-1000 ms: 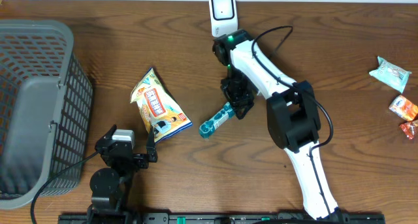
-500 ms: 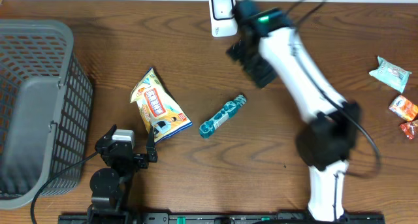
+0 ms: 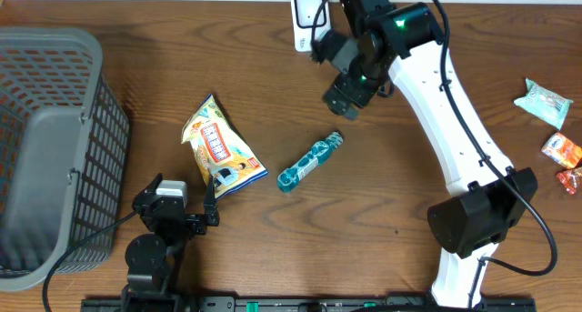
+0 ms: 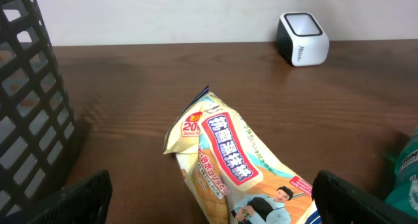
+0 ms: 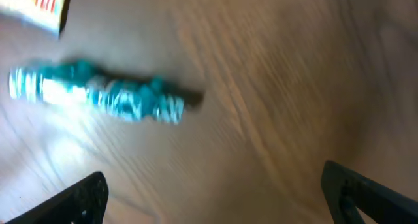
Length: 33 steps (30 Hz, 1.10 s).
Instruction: Scan the item barcode
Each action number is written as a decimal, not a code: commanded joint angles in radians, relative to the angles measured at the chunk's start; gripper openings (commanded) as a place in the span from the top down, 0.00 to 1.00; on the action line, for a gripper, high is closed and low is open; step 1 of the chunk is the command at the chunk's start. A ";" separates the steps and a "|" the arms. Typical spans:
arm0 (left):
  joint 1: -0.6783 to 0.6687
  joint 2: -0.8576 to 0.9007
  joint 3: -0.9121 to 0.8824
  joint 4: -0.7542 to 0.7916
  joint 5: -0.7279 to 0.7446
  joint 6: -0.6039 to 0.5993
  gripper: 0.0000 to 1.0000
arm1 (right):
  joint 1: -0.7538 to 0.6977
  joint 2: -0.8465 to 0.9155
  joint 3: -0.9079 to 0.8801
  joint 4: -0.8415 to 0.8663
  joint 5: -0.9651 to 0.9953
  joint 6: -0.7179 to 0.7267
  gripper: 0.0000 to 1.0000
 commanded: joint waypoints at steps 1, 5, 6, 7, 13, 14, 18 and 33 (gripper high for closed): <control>0.003 -0.003 -0.015 -0.026 0.006 -0.005 0.02 | -0.004 0.014 -0.002 -0.055 -0.071 -0.422 0.01; 0.003 -0.003 -0.015 -0.026 0.006 -0.005 0.02 | -0.007 0.038 -0.003 -0.138 -0.195 -0.602 0.01; 0.003 -0.003 -0.015 -0.026 0.006 -0.005 0.02 | -0.007 0.044 -0.003 -0.158 -0.216 -0.646 0.01; 0.003 -0.003 -0.015 -0.026 0.006 -0.005 0.02 | -0.007 0.055 -0.004 -0.180 -0.225 -0.692 0.01; 0.003 -0.003 -0.015 -0.026 0.006 -0.005 0.02 | -0.004 0.101 -0.004 -0.180 -0.217 -0.829 0.01; 0.003 -0.003 -0.015 -0.026 0.006 -0.005 0.02 | -0.003 0.106 -0.004 -0.175 -0.219 -0.843 0.01; 0.003 -0.003 -0.015 -0.026 0.006 -0.005 0.02 | 0.023 0.148 -0.005 -0.154 -0.209 -0.865 0.01; 0.003 -0.003 -0.015 -0.026 0.006 -0.005 0.02 | 0.054 0.354 -0.006 -0.047 -0.113 -0.709 0.01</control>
